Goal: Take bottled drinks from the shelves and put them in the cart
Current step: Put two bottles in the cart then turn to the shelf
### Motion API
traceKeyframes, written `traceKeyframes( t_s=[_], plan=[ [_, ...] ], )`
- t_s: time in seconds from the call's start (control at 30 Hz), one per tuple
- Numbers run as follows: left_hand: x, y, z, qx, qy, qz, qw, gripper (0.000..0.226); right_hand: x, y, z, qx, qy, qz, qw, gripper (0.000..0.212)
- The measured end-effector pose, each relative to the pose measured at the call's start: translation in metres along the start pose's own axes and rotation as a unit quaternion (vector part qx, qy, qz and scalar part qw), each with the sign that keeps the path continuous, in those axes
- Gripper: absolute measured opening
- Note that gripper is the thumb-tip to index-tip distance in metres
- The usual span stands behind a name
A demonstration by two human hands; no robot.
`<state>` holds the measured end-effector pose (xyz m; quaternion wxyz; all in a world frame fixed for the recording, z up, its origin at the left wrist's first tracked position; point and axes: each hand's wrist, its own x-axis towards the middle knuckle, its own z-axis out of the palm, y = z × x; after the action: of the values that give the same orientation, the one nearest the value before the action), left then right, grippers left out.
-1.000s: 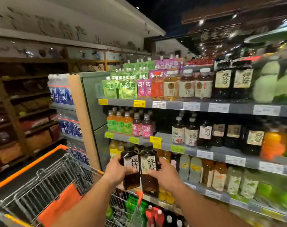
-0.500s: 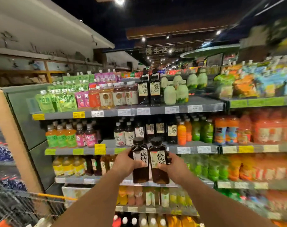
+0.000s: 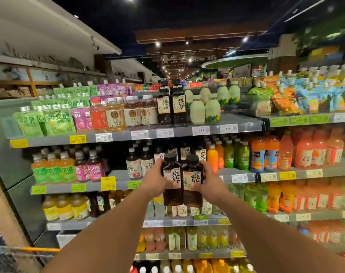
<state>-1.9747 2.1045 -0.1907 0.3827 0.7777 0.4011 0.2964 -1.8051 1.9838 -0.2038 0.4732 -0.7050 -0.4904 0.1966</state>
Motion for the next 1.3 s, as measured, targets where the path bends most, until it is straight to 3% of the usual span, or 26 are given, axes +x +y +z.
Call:
traceKeyframes(
  t_s=[0.2,0.33,0.53,0.9,1.17,1.3],
  plan=[
    [0.053,-0.009,0.007,0.027,0.025,0.015,0.999,0.058,0.067,0.020,0.006,-0.028,0.006,-0.013,1.000,0.078],
    [0.090,-0.010,0.015,0.052,0.051,0.022,0.997,0.047,0.112,0.029,0.008,-0.081,0.061,-0.065,0.993,0.071],
    [0.141,-0.017,0.032,0.126,0.128,0.038,0.983,0.052,0.163,0.041,0.009,-0.155,0.065,-0.079,0.983,0.059],
    [0.191,-0.059,0.037,0.165,0.116,0.014,0.979,0.068,0.204,0.057,0.029,-0.267,0.059,-0.071,0.959,0.054],
    [0.221,-0.077,0.037,0.174,0.073,0.010,0.982,0.050,0.230,0.061,0.042,-0.282,0.055,-0.006,0.958,0.067],
    [0.234,-0.080,0.040,0.228,0.057,0.029,0.972,0.047,0.241,0.064,0.045,-0.230,0.093,0.027,0.968,0.061]
  ],
)
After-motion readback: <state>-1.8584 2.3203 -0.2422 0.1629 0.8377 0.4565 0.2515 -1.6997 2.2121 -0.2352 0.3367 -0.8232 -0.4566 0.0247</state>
